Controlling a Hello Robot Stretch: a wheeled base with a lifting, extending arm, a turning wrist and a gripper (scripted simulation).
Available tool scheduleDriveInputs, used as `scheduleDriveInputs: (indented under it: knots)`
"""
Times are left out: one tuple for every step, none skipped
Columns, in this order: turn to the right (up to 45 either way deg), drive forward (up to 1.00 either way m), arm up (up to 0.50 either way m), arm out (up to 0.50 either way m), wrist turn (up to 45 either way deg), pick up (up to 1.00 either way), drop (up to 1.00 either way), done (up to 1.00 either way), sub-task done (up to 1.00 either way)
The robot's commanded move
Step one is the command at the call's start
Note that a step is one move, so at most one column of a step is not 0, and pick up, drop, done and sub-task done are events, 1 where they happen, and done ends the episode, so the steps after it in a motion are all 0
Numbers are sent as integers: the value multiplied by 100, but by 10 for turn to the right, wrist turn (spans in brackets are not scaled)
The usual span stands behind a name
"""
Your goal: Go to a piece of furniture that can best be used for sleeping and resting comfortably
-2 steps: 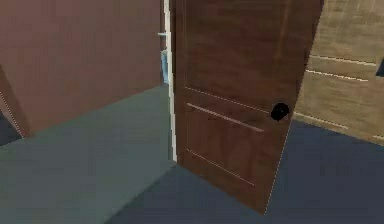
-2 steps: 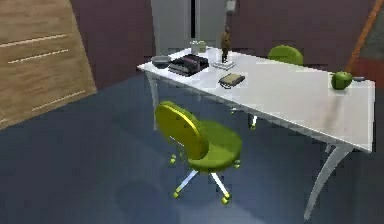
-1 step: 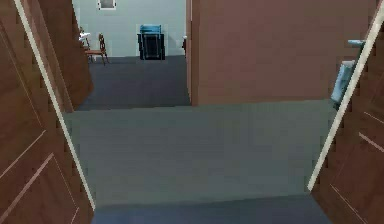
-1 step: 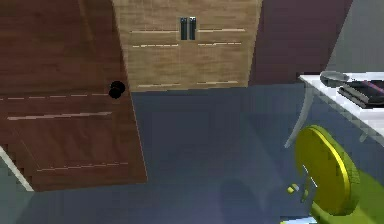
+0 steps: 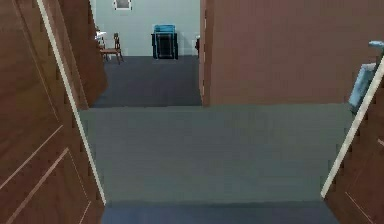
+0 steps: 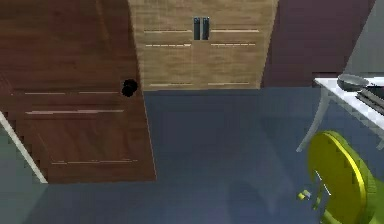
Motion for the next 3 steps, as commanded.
scheduleDriveInputs:
  knots:
    - [0,100,0,0,0,0,0,0,0]
    - [-60,0,0,0,0,0,0,0,0]
    - [0,40,0,0,0,0,0,0,0]
